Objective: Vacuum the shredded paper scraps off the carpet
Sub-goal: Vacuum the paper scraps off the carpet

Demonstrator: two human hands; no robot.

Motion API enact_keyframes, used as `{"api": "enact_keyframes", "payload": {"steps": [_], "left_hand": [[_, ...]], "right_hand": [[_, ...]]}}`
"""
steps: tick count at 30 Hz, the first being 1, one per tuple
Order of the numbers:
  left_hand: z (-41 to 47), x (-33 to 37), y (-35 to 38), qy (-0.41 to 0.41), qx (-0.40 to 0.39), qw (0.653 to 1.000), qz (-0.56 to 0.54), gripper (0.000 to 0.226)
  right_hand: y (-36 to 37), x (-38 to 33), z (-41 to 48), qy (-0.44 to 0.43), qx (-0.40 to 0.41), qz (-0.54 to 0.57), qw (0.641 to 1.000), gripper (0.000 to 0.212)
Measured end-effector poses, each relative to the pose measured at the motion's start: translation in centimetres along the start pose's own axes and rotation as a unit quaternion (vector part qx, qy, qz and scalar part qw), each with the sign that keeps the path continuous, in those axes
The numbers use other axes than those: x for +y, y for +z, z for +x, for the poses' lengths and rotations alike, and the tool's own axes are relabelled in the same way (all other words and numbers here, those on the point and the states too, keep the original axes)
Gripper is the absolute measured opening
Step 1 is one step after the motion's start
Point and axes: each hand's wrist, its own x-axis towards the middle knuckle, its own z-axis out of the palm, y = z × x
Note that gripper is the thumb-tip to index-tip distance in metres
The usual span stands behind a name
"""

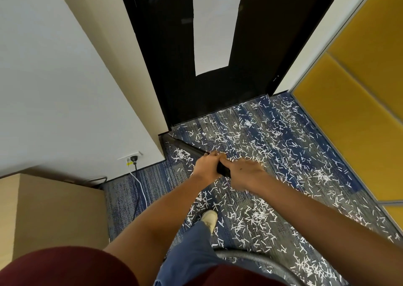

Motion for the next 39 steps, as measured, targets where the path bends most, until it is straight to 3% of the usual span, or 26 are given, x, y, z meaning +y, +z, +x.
{"api": "enact_keyframes", "payload": {"steps": [19,30,39], "left_hand": [[3.3,3.1,0.3,0.017,-0.048,0.998,-0.027,0.025],[3.9,2.9,-0.3,0.021,-0.023,0.999,-0.018,0.029],[4.5,2.4,-0.6,-0.004,-0.036,0.999,-0.040,0.019]], "right_hand": [[0.1,3.6,0.7,0.037,0.000,0.078,0.996,0.075],[-0.6,4.0,1.2,0.027,0.021,0.082,0.996,0.076],[-1.0,3.6,2.2,0.034,0.025,0.071,0.997,0.077]]}}
